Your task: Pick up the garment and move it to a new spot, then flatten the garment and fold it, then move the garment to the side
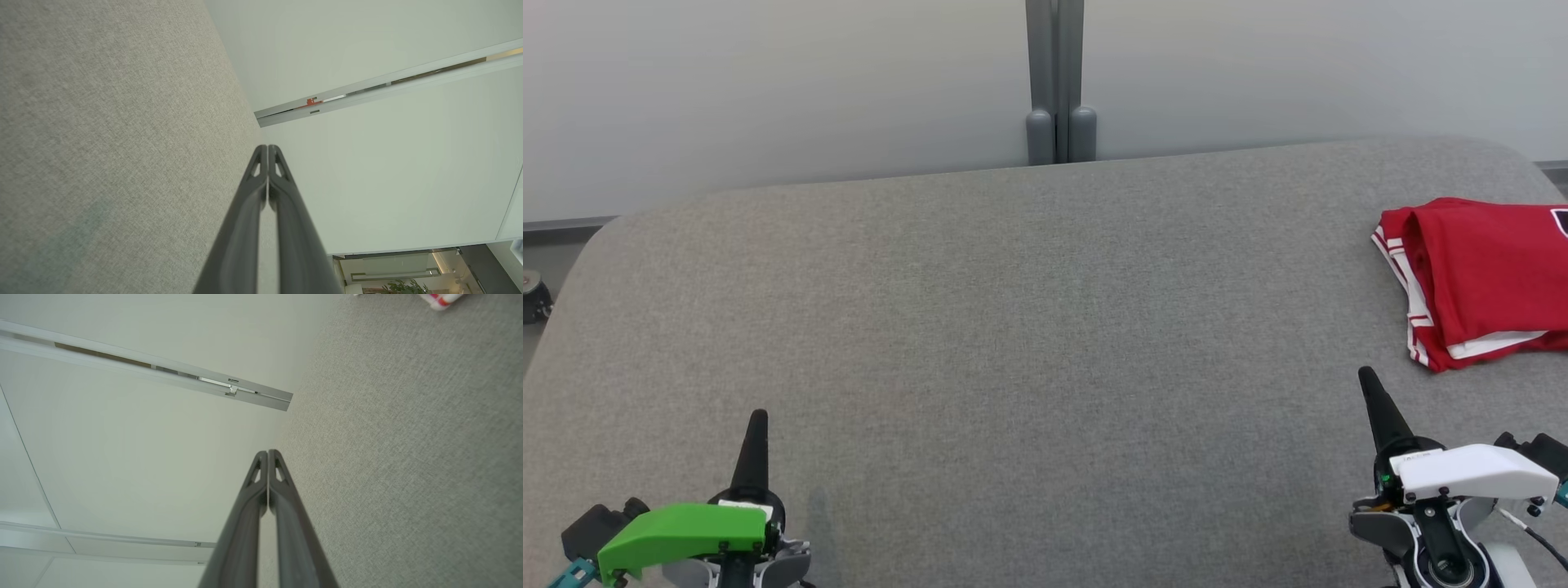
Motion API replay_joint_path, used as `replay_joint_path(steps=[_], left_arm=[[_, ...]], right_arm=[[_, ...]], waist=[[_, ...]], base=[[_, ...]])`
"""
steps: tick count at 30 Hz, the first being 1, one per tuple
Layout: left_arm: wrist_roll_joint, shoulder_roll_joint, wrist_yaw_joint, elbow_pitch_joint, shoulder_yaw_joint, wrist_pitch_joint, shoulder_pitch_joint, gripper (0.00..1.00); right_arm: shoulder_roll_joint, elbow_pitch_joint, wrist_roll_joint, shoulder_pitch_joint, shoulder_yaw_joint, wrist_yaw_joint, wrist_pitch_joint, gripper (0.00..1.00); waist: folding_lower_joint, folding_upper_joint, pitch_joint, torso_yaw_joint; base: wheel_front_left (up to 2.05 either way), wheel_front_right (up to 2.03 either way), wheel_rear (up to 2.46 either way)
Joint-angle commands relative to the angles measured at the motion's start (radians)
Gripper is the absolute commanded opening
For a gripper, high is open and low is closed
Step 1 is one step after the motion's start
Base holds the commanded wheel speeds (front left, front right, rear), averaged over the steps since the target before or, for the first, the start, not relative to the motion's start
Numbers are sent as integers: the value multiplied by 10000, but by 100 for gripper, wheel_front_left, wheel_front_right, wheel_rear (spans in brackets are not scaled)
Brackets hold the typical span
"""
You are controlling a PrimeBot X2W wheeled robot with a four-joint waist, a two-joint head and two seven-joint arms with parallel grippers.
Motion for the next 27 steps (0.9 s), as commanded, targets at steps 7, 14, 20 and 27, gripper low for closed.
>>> replay_joint_path(steps=[7,14,20,27], left_arm=[[-690,52,-135,-111,155,196,-302,0],[-1180,55,-190,-124,227,335,-365,0],[-1614,57,-240,-138,288,448,-425,0],[-2072,59,-309,-147,372,584,-494,0]], right_arm=[[-56,-46,727,-256,-100,5,206,0],[-56,-38,1254,-284,-161,5,341,0],[-59,-31,1688,-332,-210,5,475,0],[-61,-22,2181,-384,-261,4,610,0]], waist=[[0,0,21,-35],[0,0,41,-67],[0,0,58,-95],[0,0,78,-128]], base=[[0,0,0],[0,0,0],[0,0,0],[0,0,0]])
